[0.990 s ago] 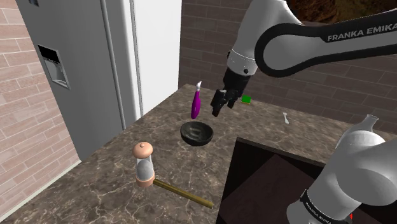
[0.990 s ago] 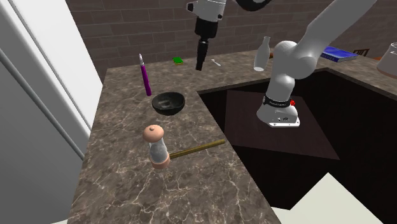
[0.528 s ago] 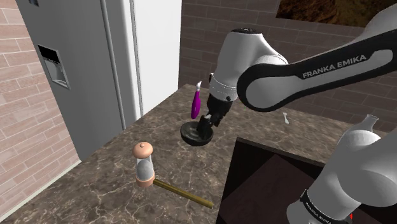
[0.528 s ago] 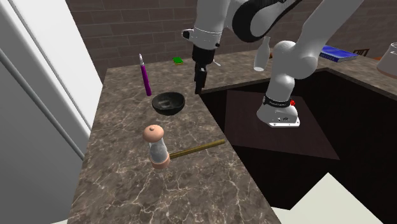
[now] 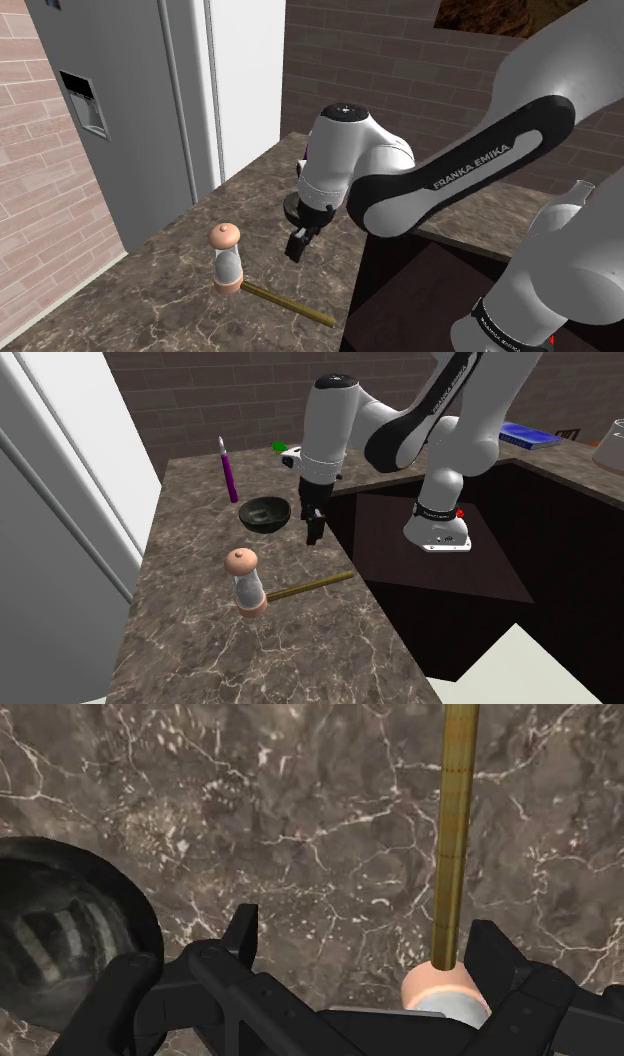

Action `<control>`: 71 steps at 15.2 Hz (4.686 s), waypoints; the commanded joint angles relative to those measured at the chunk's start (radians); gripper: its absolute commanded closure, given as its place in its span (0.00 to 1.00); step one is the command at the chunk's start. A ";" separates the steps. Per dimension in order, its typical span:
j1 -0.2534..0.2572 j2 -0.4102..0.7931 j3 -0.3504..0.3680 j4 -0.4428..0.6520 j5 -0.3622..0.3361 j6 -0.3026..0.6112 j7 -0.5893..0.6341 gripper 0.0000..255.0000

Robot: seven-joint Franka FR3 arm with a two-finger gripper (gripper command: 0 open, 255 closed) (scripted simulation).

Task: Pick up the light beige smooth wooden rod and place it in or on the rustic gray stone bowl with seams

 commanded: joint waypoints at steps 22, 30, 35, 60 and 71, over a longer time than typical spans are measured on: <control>0.081 0.488 -0.026 0.114 -0.639 0.214 0.471 0.00; 0.076 0.492 -0.035 0.113 -0.648 0.222 0.468 1.00; 0.072 0.472 -0.013 0.109 -0.616 0.207 0.453 1.00; 0.005 0.100 0.121 0.114 -0.085 -0.059 0.038 1.00; -0.080 0.085 -0.016 0.130 -0.060 -0.068 -0.205 1.00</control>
